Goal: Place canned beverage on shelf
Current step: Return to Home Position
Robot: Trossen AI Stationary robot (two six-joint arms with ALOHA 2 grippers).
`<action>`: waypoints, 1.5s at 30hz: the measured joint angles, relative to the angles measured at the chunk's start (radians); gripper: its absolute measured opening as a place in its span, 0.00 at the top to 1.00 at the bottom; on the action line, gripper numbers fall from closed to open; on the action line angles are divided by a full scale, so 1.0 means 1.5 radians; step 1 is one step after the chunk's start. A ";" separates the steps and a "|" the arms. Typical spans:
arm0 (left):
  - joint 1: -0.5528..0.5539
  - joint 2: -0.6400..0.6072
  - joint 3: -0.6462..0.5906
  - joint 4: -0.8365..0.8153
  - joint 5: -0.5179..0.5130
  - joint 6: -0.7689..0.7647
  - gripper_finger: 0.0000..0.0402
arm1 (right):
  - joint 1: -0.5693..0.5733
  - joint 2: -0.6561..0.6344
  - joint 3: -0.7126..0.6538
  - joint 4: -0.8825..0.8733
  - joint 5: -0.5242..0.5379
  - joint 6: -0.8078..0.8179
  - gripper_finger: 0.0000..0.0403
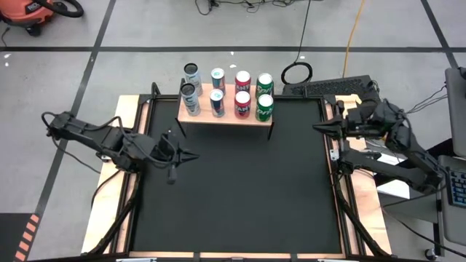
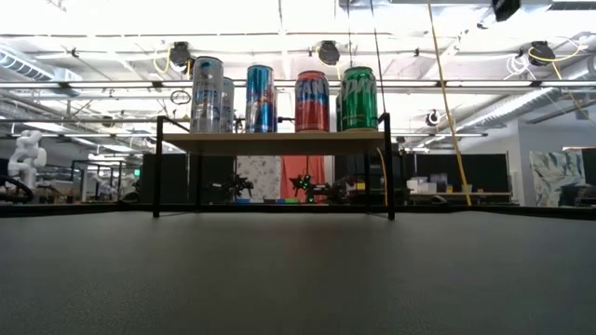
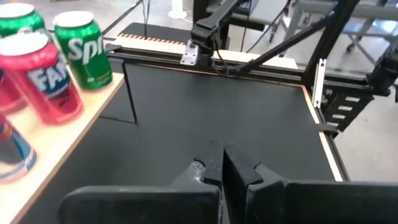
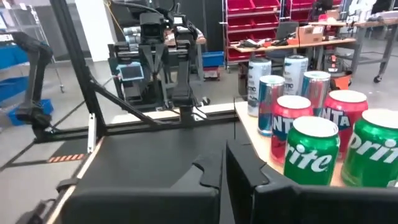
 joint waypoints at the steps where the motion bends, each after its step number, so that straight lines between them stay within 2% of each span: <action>1: 0.000 -0.015 -0.023 0.014 -0.001 -0.004 1.00 | 0.000 0.000 -0.010 0.007 0.001 -0.005 1.00; 6: 0.000 -0.074 -0.124 0.092 -0.021 -0.011 1.00 | 0.007 0.001 -0.061 0.039 0.036 -0.014 1.00; 12: 0.000 -0.118 -0.200 0.157 -0.057 0.008 1.00 | 0.027 0.000 -0.110 0.056 0.051 -0.046 1.00; 16: 0.000 -0.126 -0.237 0.191 -0.059 0.012 1.00 | 0.043 0.000 -0.146 0.071 0.106 0.041 1.00; 18: 0.000 -0.125 -0.246 0.192 -0.059 0.012 1.00 | 0.055 0.000 -0.170 0.095 0.105 0.040 1.00; 20: 0.000 -0.125 -0.258 0.196 -0.057 0.012 1.00 | 0.072 0.000 -0.204 0.149 0.107 0.028 1.00; 24: 0.000 -0.125 -0.310 0.235 -0.057 0.013 1.00 | 0.105 0.001 -0.310 0.298 0.154 0.017 1.00; 29: -0.010 -0.125 -0.392 0.347 -0.058 -0.004 1.00 | 0.151 0.001 -0.432 0.475 0.213 0.055 1.00; 32: -0.034 -0.125 -0.437 0.420 -0.070 0.016 1.00 | 0.188 0.000 -0.480 0.539 0.250 0.045 1.00; 37: -0.062 -0.128 -0.484 0.463 -0.088 0.084 1.00 | 0.226 0.000 -0.504 0.552 0.284 0.002 1.00; 42: -0.065 -0.129 -0.492 0.470 -0.081 0.075 1.00 | 0.246 0.000 -0.504 0.550 0.278 0.003 1.00; 45: -0.065 -0.133 -0.492 0.498 -0.035 0.117 1.00 | 0.254 0.000 -0.504 0.551 0.269 -0.009 1.00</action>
